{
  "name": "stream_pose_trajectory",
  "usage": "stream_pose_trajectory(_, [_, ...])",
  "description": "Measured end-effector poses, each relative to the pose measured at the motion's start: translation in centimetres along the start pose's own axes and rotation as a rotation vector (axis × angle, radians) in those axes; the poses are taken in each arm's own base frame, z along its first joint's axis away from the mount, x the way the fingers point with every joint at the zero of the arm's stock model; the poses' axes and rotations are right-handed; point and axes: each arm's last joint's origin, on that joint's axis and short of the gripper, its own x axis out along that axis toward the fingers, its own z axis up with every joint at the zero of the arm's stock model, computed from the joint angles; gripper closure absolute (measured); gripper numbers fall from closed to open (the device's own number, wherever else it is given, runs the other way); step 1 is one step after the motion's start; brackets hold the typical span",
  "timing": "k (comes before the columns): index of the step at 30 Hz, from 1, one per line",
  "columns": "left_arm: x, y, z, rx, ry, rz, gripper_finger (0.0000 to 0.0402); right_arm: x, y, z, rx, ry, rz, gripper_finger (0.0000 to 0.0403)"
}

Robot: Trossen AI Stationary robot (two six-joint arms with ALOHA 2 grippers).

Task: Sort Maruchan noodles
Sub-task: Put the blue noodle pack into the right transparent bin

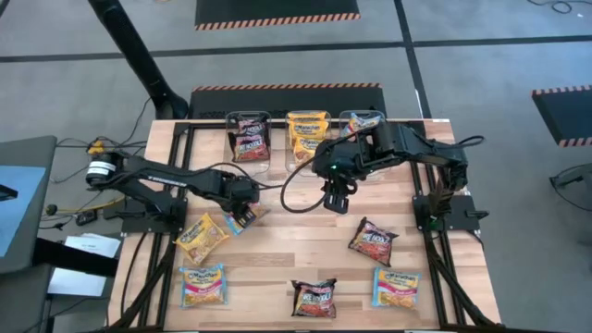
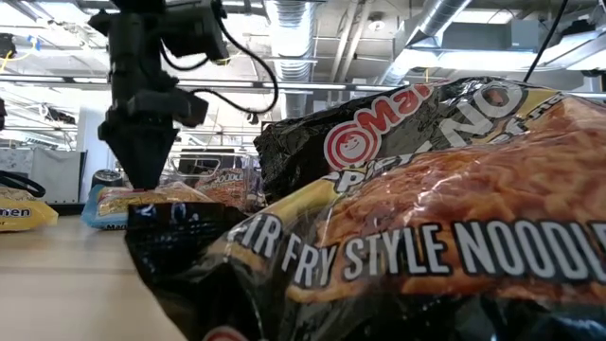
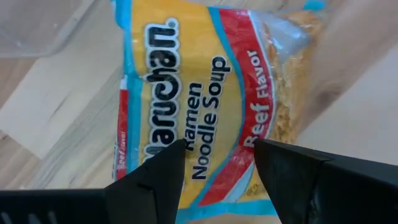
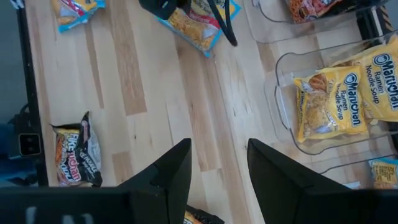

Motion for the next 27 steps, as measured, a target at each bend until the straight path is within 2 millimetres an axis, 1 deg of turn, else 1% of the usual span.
stream_pose_trajectory(3, [1.0, -0.3, -0.1, -0.015, 0.035, 0.031, 0.0221, 0.1, 0.0, 0.0, 0.001, 0.0, 0.0, 0.0223])
stream_pose_trajectory(9, [2.5, -1.2, -0.7, 0.006, 0.083, 0.078, 0.0221, 0.1, -0.5, 0.2, 0.03, -0.004, -0.007, 0.0223])
stream_pose_trajectory(12, [2.8, -1.6, -1.1, 0.028, 0.09, 0.088, 0.0224, 0.1, -0.8, 0.2, 0.065, -0.004, -0.013, 0.0223])
stream_pose_trajectory(14, [2.8, -1.8, -1.3, 0.035, 0.084, 0.091, 0.0234, 0.1, -1.0, 0.3, 0.071, -0.004, -0.016, 0.0223])
stream_pose_trajectory(17, [2.7, -2.1, -1.6, 0.051, 0.079, 0.092, 0.0264, 0.1, -1.4, 0.4, 0.081, -0.006, -0.022, 0.0223])
stream_pose_trajectory(22, [2.8, -2.4, -2.2, 0.081, 0.107, 0.07, 0.0332, 0.2, -1.9, 0.7, 0.103, -0.024, -0.025, 0.0223])
stream_pose_trajectory(25, [2.8, -2.7, -2.5, 0.117, 0.119, 0.055, 0.0374, 0.2, -2.2, 0.9, 0.152, -0.039, -0.025, 0.0223])
stream_pose_trajectory(27, [2.8, -2.9, -2.7, 0.146, 0.116, 0.054, 0.0392, 0.2, -2.4, 0.9, 0.17, -0.041, -0.027, 0.0223])
